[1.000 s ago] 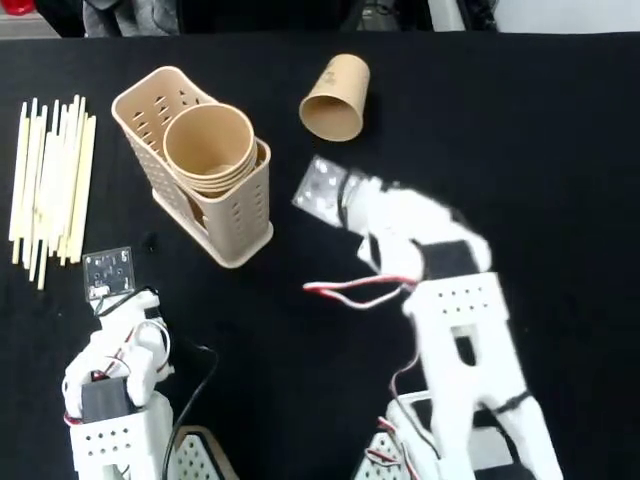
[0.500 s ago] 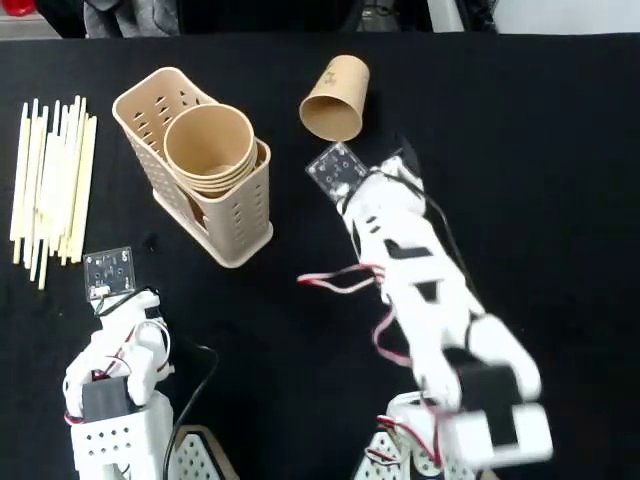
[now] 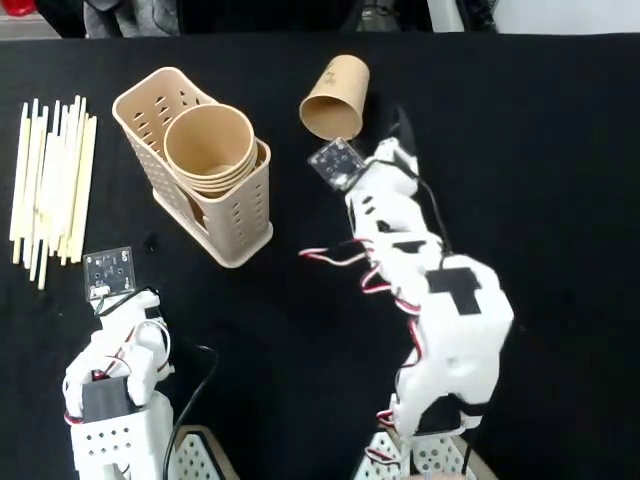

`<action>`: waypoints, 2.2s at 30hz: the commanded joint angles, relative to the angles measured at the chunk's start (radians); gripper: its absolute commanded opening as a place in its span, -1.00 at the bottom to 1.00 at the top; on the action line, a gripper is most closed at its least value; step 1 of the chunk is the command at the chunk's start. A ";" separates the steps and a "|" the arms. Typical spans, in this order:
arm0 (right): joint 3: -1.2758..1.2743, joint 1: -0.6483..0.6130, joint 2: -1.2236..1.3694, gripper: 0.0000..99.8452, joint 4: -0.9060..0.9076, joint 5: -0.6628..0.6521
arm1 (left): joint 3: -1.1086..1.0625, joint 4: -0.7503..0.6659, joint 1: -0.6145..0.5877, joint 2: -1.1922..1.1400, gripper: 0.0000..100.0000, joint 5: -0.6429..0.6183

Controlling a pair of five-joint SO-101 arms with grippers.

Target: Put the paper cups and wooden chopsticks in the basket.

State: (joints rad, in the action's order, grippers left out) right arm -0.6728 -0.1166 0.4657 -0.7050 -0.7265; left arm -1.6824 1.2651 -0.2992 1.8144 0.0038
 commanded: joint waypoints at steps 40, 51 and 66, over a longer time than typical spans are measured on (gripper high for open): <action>-0.323 0.138 -0.430 -0.98 -0.023 0.115 | -0.016 0.005 0.010 0.002 -0.94 -0.008; -0.575 0.138 -1.038 -0.98 0.345 0.117 | -0.016 0.005 0.010 0.002 -0.94 -0.008; -0.363 0.020 -2.074 -0.98 1.628 0.195 | -0.016 0.005 0.010 0.002 -0.94 -0.008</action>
State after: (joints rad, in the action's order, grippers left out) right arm -1.1423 -0.0767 -1.4952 0.7250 -0.5378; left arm -1.6824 1.2651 -0.2992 1.8144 0.0038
